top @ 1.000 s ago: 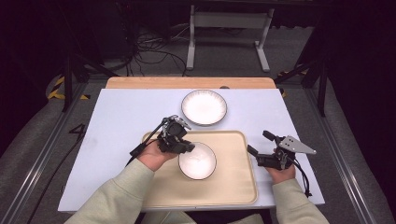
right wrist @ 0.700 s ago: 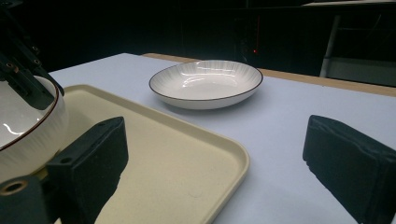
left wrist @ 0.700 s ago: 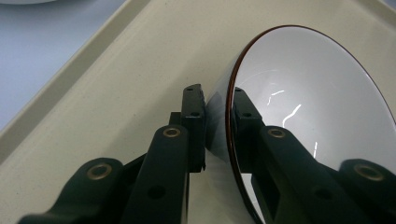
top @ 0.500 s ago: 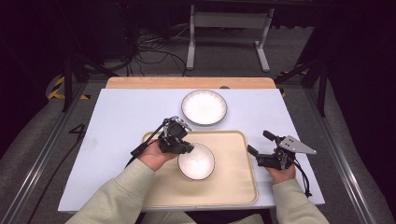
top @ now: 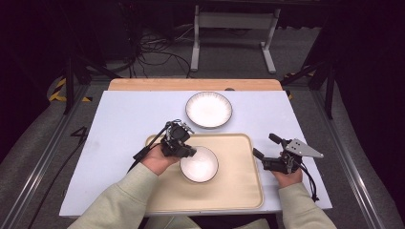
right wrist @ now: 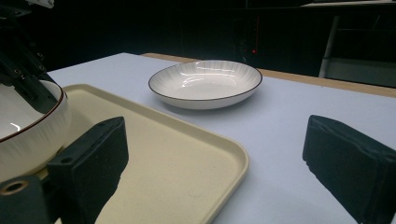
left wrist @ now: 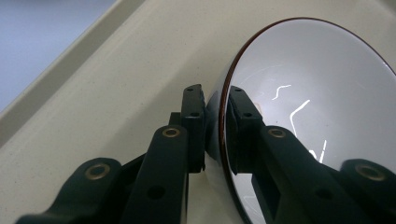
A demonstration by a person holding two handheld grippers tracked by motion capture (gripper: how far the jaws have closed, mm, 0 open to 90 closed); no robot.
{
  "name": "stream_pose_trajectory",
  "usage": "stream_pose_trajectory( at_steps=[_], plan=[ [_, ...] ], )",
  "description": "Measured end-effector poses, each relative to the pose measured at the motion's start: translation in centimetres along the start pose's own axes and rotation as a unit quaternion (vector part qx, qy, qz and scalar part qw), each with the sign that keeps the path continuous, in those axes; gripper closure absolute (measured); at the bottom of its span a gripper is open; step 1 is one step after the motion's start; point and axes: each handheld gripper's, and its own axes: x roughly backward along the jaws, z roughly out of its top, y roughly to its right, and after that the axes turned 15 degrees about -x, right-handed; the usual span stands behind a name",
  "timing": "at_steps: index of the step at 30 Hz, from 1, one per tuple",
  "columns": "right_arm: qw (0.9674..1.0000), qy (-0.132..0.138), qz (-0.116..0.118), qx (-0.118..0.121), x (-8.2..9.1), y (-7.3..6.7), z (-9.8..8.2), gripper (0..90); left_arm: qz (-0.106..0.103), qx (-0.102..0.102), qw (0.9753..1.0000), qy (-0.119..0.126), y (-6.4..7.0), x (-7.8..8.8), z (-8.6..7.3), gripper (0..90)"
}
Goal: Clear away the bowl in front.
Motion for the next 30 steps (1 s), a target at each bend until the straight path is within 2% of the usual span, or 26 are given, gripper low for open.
stream_pose_trajectory(
  at_steps=[7, 8, 9, 10, 14, 20, 24, 28, 29, 30],
  plan=[
    [1.0, 0.0, 0.0, 0.0, 0.0, 0.0, 0.0, 7.2, 0.007, 0.012, 0.9998, -0.011, -0.3, -0.5, -0.2, 75.3],
    [1.0, 0.0, 0.0, 0.0, 0.0, 0.0, 0.0, 7.1, 0.007, 0.015, 0.9999, 0.001, -0.5, -0.3, -0.3, 70.3],
    [1.0, 0.0, 0.0, 0.0, 0.0, 0.0, 0.0, 7.1, 0.007, 0.015, 0.9999, 0.001, -0.5, -0.3, -0.3, 66.2],
    [1.0, 0.0, 0.0, 0.0, 0.0, 0.0, 0.0, 7.1, 0.01, 0.016, 0.9998, 0.004, -0.5, -0.2, -0.2, 66.2],
    [1.0, 0.001, 0.0, 0.0, 0.0, 0.0, 0.0, 7.1, 0.021, 0.006, 0.9995, 0.023, -0.5, 0.6, -0.2, 50.1],
    [1.0, 0.001, 0.001, 0.002, -0.1, 0.0, 0.0, 7.1, 0.039, -0.002, 0.9979, 0.052, 0.1, 2.1, -0.4, 44.0],
    [1.0, 0.0, 0.003, 0.003, -0.1, 0.0, 0.0, 7.1, 0.056, -0.007, 0.9945, 0.088, 0.5, 3.4, -0.8, 40.4],
    [1.0, -0.001, 0.007, 0.004, -0.1, 0.0, 0.0, 7.1, 0.057, -0.02, 0.9908, 0.121, 0.8, 4.4, -1.4, 38.6],
    [1.0, -0.001, 0.007, 0.004, -0.1, 0.0, 0.0, 7.1, 0.057, -0.02, 0.9908, 0.121, 0.8, 4.4, -1.4, 37.9],
    [0.9999, -0.002, 0.01, 0.005, -0.2, -0.1, 0.0, 7.0, 0.064, -0.028, 0.9879, 0.139, 1.2, 4.9, -1.8, 37.7]
  ],
)
